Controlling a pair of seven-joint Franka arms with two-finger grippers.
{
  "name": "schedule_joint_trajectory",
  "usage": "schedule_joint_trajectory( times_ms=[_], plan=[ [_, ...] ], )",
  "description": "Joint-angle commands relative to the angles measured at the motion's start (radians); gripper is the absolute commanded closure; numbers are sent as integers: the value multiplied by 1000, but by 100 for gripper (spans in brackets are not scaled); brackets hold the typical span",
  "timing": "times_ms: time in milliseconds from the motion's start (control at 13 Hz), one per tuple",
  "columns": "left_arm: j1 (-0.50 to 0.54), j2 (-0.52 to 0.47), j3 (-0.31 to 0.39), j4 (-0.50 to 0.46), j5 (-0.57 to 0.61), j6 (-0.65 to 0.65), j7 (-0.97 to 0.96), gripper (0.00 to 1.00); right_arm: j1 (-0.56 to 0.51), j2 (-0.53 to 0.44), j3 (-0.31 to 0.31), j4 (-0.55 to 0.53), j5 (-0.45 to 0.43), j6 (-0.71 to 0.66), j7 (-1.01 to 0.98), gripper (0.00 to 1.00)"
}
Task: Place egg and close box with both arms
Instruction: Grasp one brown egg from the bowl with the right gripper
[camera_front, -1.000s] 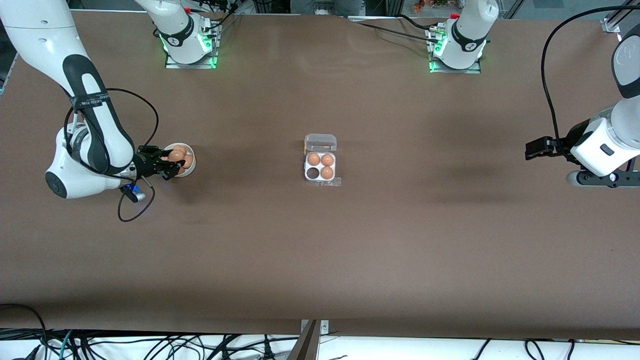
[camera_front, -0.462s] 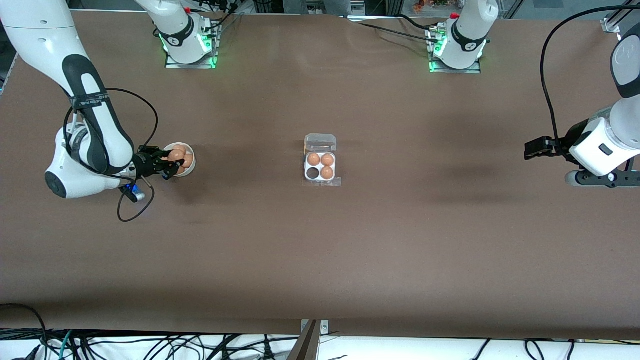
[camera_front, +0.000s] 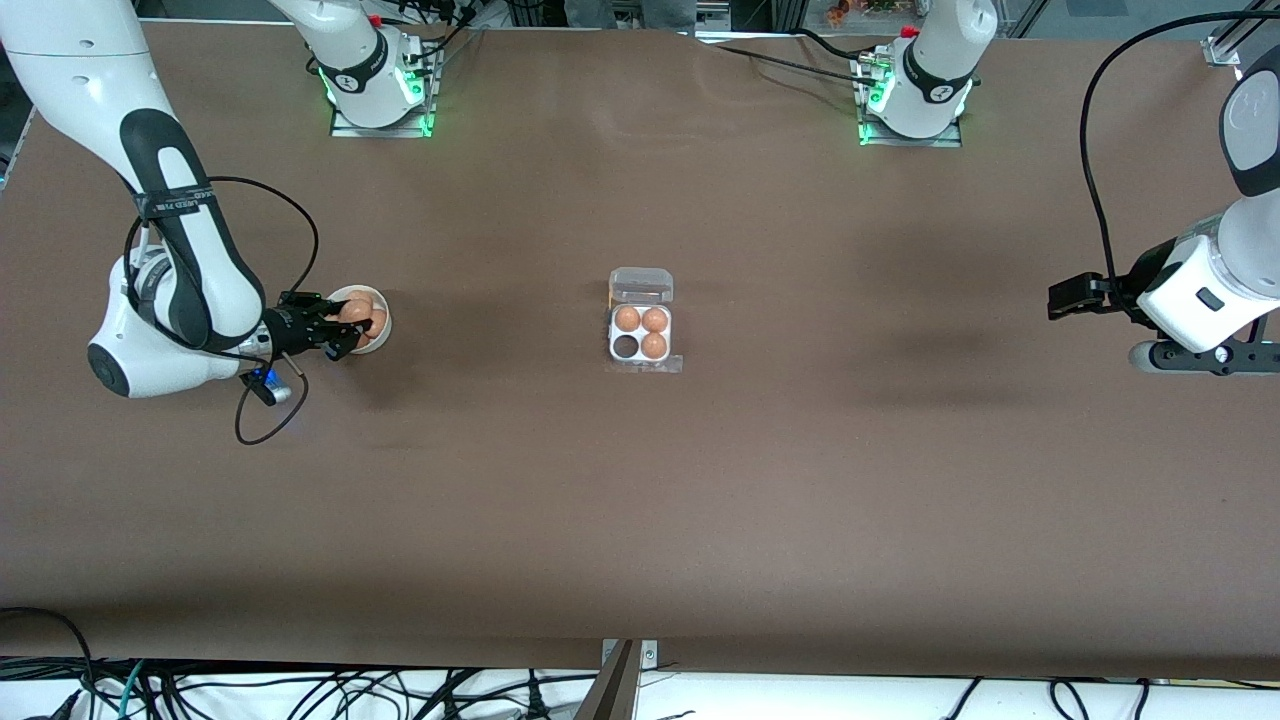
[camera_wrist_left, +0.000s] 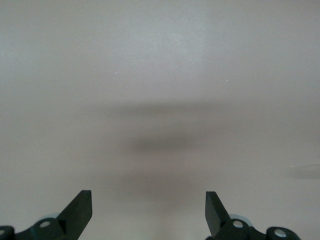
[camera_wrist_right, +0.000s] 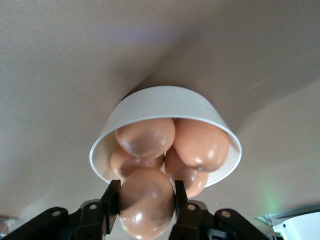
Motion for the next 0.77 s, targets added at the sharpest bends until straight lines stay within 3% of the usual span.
schedule_joint_trajectory(
  times_ms=[0, 692],
  plan=[
    [-1, 3, 1, 20, -16, -13, 3, 0, -14, 2, 5, 19, 20, -29, -19, 77],
    [-1, 3, 1, 21, -16, -13, 3, 0, -14, 1, 3, 65, 20, -97, -19, 83]
  ],
)
